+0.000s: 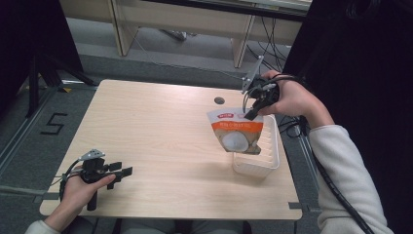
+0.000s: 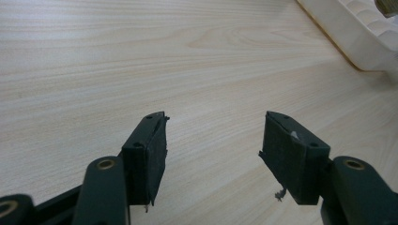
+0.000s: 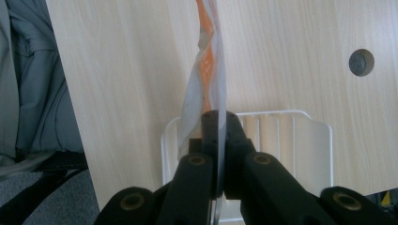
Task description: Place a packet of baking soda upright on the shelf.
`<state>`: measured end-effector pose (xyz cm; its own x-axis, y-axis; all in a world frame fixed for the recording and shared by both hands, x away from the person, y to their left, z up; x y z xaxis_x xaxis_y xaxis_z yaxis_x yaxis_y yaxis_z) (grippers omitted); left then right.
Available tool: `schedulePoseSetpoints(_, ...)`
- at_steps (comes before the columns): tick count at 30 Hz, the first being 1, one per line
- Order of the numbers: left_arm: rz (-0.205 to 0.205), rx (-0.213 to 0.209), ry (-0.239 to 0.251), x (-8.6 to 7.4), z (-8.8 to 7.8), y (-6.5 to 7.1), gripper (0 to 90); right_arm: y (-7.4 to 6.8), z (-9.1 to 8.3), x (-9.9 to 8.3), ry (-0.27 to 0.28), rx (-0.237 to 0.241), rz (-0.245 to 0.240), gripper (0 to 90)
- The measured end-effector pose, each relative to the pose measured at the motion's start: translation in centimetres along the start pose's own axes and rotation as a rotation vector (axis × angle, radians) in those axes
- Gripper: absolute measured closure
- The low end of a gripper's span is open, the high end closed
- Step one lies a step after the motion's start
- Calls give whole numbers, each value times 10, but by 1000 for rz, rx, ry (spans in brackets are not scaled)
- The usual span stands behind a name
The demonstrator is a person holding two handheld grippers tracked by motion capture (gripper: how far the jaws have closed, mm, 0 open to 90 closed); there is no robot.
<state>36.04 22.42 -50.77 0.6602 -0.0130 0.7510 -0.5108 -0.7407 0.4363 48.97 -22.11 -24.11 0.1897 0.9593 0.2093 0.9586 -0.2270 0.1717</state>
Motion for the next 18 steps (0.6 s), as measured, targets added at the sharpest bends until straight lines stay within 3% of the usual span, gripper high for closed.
schedulePoseSetpoints(5,0,-17,13,1,0,0,390,2,-1,-6,-1,-1,18,900)
schedulePoseSetpoints(18,5,-11,8,0,1,1,390,6,-3,-18,2,2,34,900)
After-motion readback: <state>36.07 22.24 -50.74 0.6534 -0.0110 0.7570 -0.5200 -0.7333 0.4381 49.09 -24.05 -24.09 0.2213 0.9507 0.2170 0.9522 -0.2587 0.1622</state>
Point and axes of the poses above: each handheld gripper's, and its own axes: z roughly forward along the jaws, x roughly out of its top, y roughly to its right, the point moved 1 cm from there along z, roughly forward along the jaws, and after that the axes turned 5 degrees about -x, right-handed, at the moved point
